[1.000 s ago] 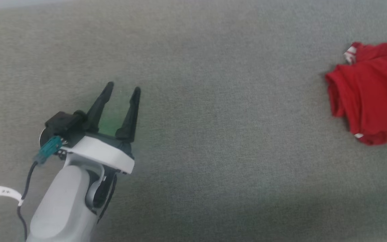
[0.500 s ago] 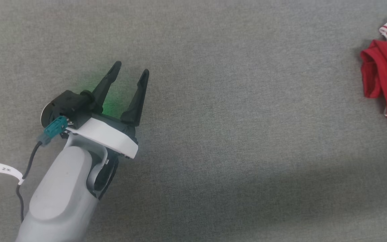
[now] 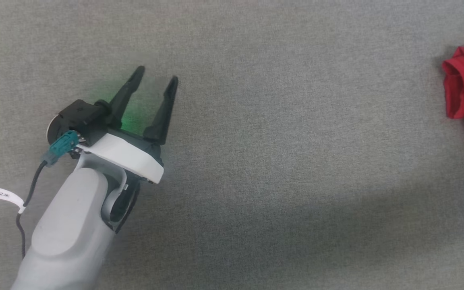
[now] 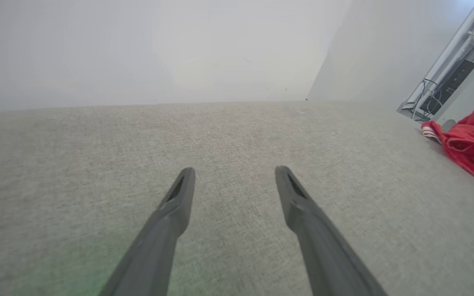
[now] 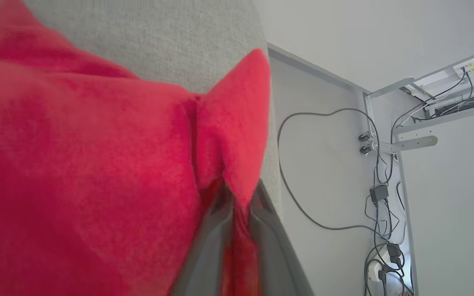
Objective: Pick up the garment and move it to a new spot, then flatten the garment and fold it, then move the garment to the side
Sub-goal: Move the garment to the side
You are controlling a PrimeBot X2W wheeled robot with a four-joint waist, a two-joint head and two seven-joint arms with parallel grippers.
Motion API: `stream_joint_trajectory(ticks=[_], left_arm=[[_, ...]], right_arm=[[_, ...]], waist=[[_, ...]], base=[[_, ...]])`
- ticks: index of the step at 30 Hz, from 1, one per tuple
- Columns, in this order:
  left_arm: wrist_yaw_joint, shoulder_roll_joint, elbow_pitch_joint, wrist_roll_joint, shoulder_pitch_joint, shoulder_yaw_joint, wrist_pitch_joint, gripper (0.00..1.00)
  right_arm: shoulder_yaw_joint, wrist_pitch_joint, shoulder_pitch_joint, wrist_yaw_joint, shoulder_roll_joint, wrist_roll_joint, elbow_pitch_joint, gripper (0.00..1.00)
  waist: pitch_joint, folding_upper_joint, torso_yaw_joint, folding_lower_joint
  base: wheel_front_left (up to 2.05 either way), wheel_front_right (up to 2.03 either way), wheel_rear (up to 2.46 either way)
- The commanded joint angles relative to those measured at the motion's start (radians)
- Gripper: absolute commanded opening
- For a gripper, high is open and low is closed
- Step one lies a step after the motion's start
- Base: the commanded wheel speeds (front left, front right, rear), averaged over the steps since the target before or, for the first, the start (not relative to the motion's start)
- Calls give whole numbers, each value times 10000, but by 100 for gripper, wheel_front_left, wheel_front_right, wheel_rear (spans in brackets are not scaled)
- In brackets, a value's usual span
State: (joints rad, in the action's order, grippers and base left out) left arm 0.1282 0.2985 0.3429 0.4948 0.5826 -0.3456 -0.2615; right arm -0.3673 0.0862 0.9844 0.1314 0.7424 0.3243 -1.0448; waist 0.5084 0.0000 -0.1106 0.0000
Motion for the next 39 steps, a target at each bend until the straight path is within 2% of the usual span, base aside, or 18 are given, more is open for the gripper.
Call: stream_joint_trajectory(ticks=[1, 2, 3, 4, 14, 22, 27, 34, 39], left_arm=[[21, 28, 24, 71, 24, 47, -44, 100], [21, 44, 24, 92, -13, 71, -44, 100], [21, 62, 31, 126, -58, 97, -44, 100], [21, 72, 23, 157, -100, 136, -44, 100], [21, 214, 59, 388, -783, 491, -44, 100], [21, 369, 346, 496, -1735, 993, -42, 100], [21, 363, 234, 542, -2435, 1544, -42, 100], [21, 367, 296, 380, -3291, 2080, -44, 100], [7, 436, 195, 66, -3989, 2571, -44, 100]], right_arm=[[-22, -94, 177, -14, -79, 18, -136, 44], [-61, -83, 236, -14, -110, 22, -236, 49], [-101, -65, 292, -14, -116, 30, -322, 83], [-110, -22, 377, -14, -128, 106, -445, 100], [-384, -488, 526, -14, -476, 892, -468, 100], [-640, -1901, -143, -14, -1238, 1641, 287, 100], [-635, -2834, -838, -14, -1778, 1718, 478, 100], [-402, -3406, -1984, -13, -2429, 1511, 726, 100], [438, -3520, -3057, -14, -2896, 883, 1665, 100]], waist=[[-89, 0, 11, 0], [-154, 0, 15, 0], [-226, 0, 17, 0], [-301, 0, 25, 0], [-1376, 0, 135, 0], [-2500, 0, 182, 0], [-3265, 0, 281, 0], [-4092, 0, 462, 0], [-4598, 0, 536, 0]], base=[[0, 0, 0], [0, 0, 0], [0, 0, 0], [0, 0, 0], [0, 0, 0], [0, 0, 0], [0, 0, 0], [0, 0, 0], [0, 0, 0]])
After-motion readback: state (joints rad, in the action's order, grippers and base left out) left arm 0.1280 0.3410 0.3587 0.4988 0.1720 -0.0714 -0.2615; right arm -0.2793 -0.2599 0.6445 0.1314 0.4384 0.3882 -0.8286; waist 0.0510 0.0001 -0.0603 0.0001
